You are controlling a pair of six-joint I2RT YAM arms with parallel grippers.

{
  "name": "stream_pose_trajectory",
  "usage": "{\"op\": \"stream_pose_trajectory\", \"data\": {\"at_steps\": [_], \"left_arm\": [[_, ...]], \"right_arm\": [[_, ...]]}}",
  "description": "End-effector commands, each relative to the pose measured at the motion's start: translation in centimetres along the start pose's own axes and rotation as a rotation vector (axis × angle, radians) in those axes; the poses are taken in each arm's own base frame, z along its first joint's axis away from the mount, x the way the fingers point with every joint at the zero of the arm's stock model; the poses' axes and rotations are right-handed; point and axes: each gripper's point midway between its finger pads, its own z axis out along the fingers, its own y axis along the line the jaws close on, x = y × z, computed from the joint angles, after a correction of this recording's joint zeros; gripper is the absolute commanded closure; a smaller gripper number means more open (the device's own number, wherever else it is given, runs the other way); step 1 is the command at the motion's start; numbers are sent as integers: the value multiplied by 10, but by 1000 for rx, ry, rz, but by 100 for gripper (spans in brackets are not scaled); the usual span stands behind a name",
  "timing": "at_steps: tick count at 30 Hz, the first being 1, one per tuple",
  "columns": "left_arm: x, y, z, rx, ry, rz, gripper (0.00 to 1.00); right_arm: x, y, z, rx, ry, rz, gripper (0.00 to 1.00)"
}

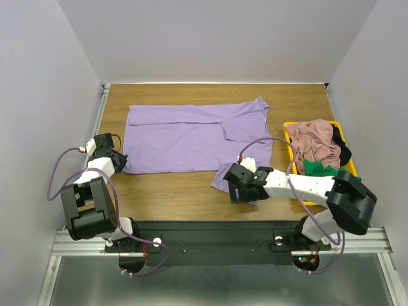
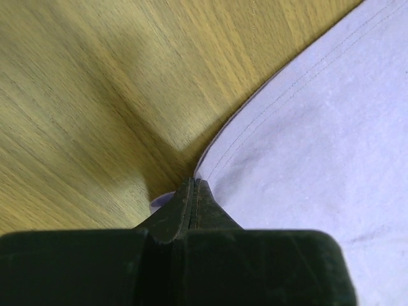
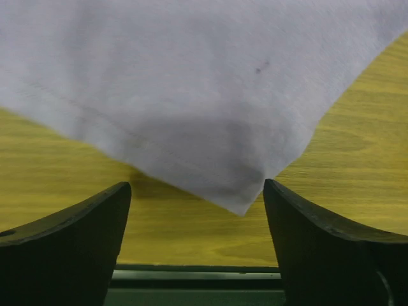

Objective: Fold and stack the t-shirts
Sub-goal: Fold the tshirt

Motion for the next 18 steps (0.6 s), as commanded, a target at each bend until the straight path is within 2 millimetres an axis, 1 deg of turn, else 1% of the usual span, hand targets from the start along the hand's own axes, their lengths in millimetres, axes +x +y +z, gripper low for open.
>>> {"op": "stream_pose_trajectory", "data": {"at_steps": [1,2,3,5,7,8,10,11,12,13,14,16,17,18], "left_arm": [[-2,-4,-7,32,-15,17,100],[-2,-5,-8,38,-13,20,100],[-2,-6,-8,39,-14,20,100],[-3,-5,-8,37,-17,18,100],[-4,-7,-9,43,-20,17,100],[-5,-8,-10,49,-22,15,100],[-7,-13,-12,67,-25,14,100],[-9,-16,-14,79,-30,14,100],[-9,-16,-14,84,-30,13,100],[-12,-19,-16,95,-36,13,100],[-12,-22,-18,104,-38,14,100],[-14,-28,-22,132,-40,14,100],[-15,-30,-23,143,-40,16,100],[-18,-34,-25,156,-48,13,100]], "right_arm": [[5,-22,16,151,-2,28,17],[6,-23,19,167,3,25,26],[8,-25,24,190,13,22,41],[9,-27,29,211,20,26,47],[5,-29,31,226,11,35,56],[3,-29,31,226,3,39,66],[-5,-28,28,218,-19,45,75],[-14,-28,24,212,-50,54,84],[-17,-26,21,201,-60,57,93],[-25,-29,19,207,-85,69,100],[-30,-29,17,203,-101,79,99],[-48,-28,9,187,-144,76,99],[-53,-27,7,188,-155,86,99],[-65,-25,3,185,-183,80,100]]}}
